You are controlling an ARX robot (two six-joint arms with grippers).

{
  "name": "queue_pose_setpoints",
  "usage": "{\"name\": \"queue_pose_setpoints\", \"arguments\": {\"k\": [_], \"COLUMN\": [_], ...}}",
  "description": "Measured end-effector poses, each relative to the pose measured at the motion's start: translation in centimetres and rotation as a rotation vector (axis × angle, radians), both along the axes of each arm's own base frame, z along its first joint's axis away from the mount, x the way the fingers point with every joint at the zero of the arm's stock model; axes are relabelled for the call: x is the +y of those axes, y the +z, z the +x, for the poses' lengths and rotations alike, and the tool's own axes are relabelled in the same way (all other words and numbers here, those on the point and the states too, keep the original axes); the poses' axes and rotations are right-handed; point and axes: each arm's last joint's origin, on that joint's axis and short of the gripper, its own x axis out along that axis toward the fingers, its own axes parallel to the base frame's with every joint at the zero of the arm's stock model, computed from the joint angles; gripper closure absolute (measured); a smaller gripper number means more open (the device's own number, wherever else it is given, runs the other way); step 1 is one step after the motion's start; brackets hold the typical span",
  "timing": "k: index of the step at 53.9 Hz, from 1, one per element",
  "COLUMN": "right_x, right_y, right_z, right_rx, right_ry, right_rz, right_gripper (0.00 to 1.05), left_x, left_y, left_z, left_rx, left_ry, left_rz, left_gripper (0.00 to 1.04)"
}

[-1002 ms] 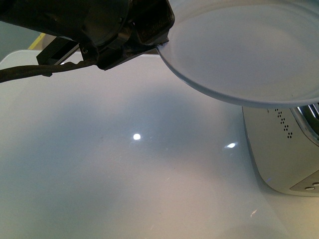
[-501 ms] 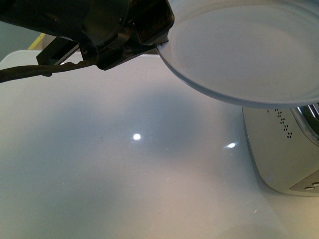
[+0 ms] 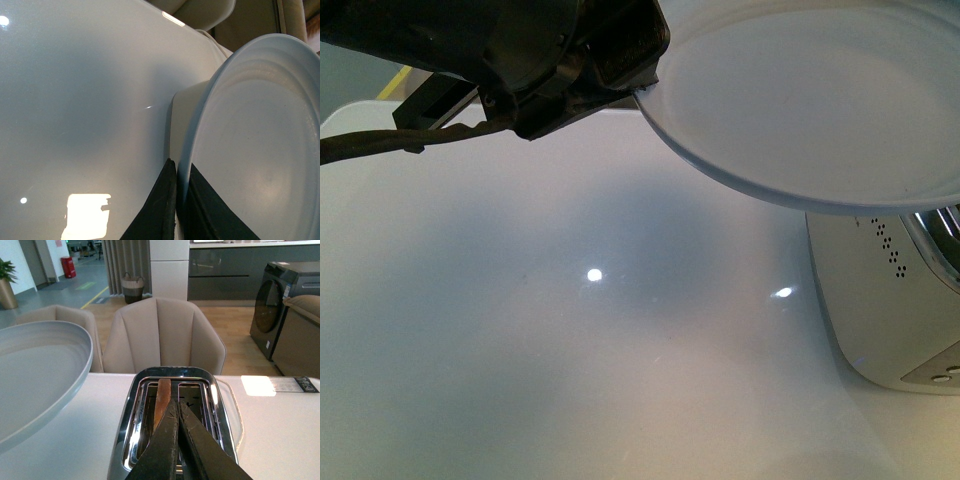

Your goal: Left arm holds plate, right arm toasts bread

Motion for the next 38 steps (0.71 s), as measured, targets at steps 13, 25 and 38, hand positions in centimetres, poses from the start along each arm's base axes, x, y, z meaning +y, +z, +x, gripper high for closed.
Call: {"name": "queue_pose_setpoints", "arguments": {"k": [13, 25, 38], "right_x": [0.0, 0.0, 0.0], "right_y": [0.0, 0.0, -0.3], "right_z": [-0.6, -1.1, -1.8], "right_rx": [-0.001, -0.001, 0.024], "right_ry": [0.0, 0.0, 0.0], "right_rz": [0.0, 0.0, 0.0], "right_gripper": [1.03, 1.03, 1.03], "left_x": [0.0, 0.0, 0.0], "left_y": [0.0, 0.0, 0.0], "left_z": [0.0, 0.0, 0.0], "left_rx": [0.0, 0.0, 0.0], "left_ry": [0.0, 0.0, 0.0], "left_rz": [0.0, 0.0, 0.0], "left_gripper": [1.02, 1.02, 1.02]}}
